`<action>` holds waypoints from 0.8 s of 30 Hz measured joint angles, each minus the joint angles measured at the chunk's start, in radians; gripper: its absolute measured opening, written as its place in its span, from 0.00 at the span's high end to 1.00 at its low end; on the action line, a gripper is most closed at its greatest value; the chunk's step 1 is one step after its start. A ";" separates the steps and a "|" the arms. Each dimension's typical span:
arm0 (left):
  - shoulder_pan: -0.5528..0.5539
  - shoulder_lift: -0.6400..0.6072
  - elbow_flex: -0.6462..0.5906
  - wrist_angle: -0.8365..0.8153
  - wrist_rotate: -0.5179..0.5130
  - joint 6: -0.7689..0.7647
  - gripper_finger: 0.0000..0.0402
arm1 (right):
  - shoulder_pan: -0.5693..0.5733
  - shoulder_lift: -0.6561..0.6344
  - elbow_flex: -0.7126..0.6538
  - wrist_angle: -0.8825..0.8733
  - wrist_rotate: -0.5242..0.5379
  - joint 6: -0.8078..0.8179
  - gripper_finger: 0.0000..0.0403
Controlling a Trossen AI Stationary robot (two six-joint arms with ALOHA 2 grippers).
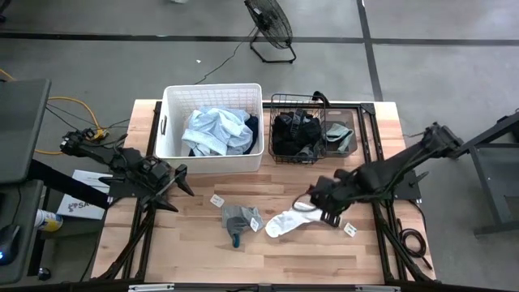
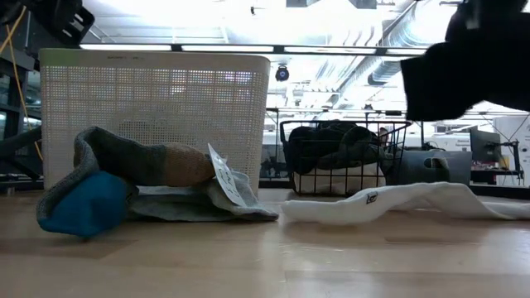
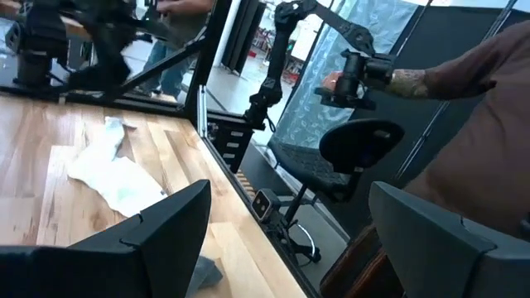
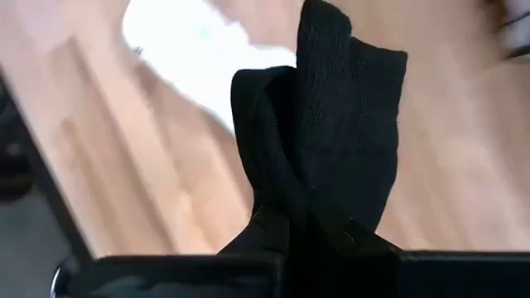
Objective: Pick & Place Cloths
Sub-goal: Put the black sock into the black bin
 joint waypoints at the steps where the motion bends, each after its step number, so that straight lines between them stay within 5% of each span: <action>1: 0.000 0.000 0.000 0.003 0.000 0.001 0.19 | -0.016 -0.017 0.000 -0.015 0.020 -0.002 0.99; 10: 0.000 0.000 0.000 0.002 -0.047 0.001 0.19 | -0.210 -0.136 0.000 -0.203 0.137 -0.048 0.99; 24: 0.000 0.000 0.000 -0.001 -0.169 0.001 0.19 | -0.673 -0.180 0.000 -0.282 0.205 -0.470 0.99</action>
